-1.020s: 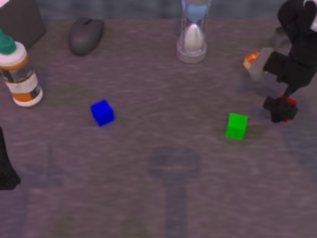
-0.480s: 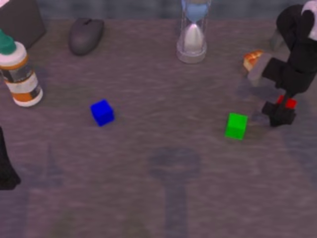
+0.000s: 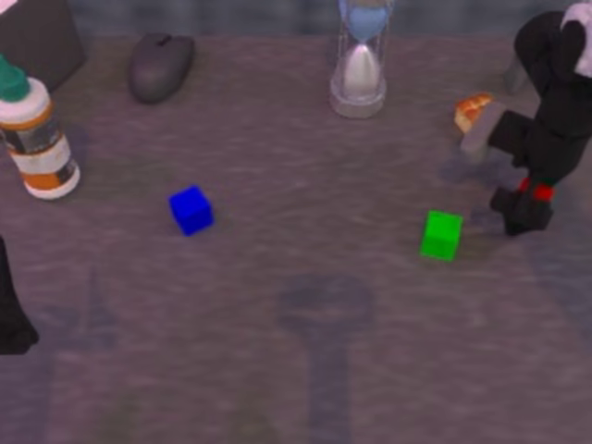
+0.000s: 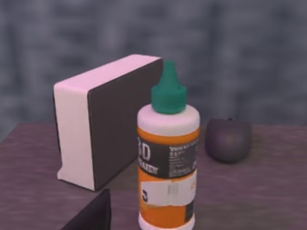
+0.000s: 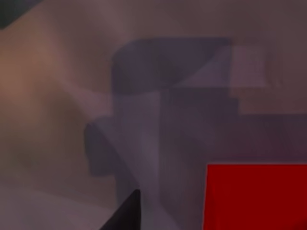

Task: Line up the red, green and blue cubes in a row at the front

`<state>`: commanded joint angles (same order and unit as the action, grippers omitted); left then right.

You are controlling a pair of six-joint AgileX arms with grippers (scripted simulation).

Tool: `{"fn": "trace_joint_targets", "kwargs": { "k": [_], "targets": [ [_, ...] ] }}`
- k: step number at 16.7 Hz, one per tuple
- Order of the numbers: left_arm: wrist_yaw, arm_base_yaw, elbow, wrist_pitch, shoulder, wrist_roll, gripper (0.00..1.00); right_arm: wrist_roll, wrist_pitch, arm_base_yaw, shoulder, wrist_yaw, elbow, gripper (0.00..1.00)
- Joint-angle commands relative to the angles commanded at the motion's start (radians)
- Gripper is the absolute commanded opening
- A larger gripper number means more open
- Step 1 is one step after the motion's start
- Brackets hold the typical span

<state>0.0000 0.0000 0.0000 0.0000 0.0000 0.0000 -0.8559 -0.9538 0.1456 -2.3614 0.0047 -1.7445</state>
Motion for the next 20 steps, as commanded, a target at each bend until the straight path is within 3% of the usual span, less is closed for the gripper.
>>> {"fn": "trace_joint_targets", "kwargs": {
  "k": [3, 4, 11, 12, 20],
  "targets": [
    [0.000, 0.000, 0.000, 0.000, 0.000, 0.000, 1.00, 0.000, 0.000, 0.000, 0.000, 0.000, 0.000, 0.02],
    [0.000, 0.000, 0.000, 0.000, 0.000, 0.000, 1.00, 0.000, 0.000, 0.000, 0.000, 0.000, 0.000, 0.00],
    [0.000, 0.000, 0.000, 0.000, 0.000, 0.000, 1.00, 0.000, 0.000, 0.000, 0.000, 0.000, 0.000, 0.00],
    [0.000, 0.000, 0.000, 0.000, 0.000, 0.000, 1.00, 0.019, -0.031, 0.001, 0.043, -0.014, 0.000, 0.00],
    [0.000, 0.000, 0.000, 0.000, 0.000, 0.000, 1.00, 0.017, -0.250, 0.008, 0.098, -0.015, -0.158, 0.00]
  ]
}}
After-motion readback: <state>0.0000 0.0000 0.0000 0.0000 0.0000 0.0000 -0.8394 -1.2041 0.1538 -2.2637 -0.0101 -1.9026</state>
